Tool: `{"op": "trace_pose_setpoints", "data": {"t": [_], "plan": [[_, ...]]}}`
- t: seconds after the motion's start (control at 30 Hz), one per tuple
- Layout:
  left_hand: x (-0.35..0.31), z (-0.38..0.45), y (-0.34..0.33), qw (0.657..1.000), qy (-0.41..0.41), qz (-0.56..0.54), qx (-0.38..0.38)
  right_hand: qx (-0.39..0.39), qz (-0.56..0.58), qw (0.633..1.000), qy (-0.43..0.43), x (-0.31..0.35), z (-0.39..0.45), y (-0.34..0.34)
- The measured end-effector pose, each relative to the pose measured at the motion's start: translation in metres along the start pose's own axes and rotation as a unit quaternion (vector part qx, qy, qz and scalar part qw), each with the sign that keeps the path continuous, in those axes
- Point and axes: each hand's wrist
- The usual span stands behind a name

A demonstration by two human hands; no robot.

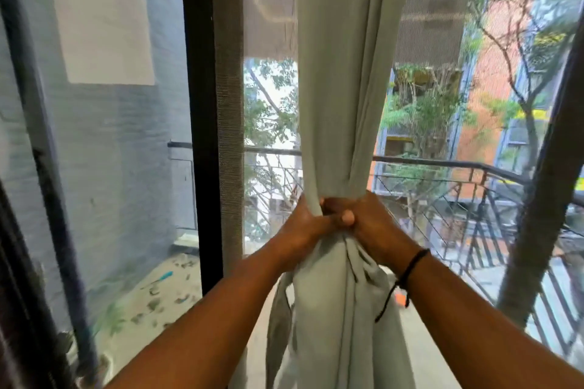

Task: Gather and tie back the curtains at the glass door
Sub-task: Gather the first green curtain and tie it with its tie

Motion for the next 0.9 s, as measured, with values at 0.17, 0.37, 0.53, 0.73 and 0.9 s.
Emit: {"op": "trace_pose_setpoints", "data": {"t": [0.17, 0.37, 0.53, 0.73, 0.9], "plan": [[0.026, -0.018, 0.012, 0.992, 0.032, 0.111, 0.053, 0.026, 0.038, 0.995, -0.092, -0.054, -0.03, 0.0], [0.045, -0.026, 0.026, 0.986, 0.109, 0.117, 0.039, 0.066, -0.133, 0.985, -0.084, -0.065, -0.051, -0.011], [0.042, -0.032, 0.037, 0.982, 0.144, 0.121, 0.03, 0.008, -0.367, 0.929, -0.045, -0.067, -0.063, -0.028], [0.024, -0.058, 0.023, 0.978, 0.135, 0.091, 0.129, 0.104, 0.015, 0.988, -0.115, -0.062, -0.099, -0.045], [0.02, -0.07, 0.01, 0.97, 0.179, 0.121, 0.114, 0.021, 0.011, 0.994, -0.107, -0.066, -0.111, -0.022]]}}
Point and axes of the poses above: each hand's wrist, its own z-axis towards the middle knuckle, its own y-axis out of the back of the hand, x = y × z, and after that the axes turned 1 degree about -x, right-handed
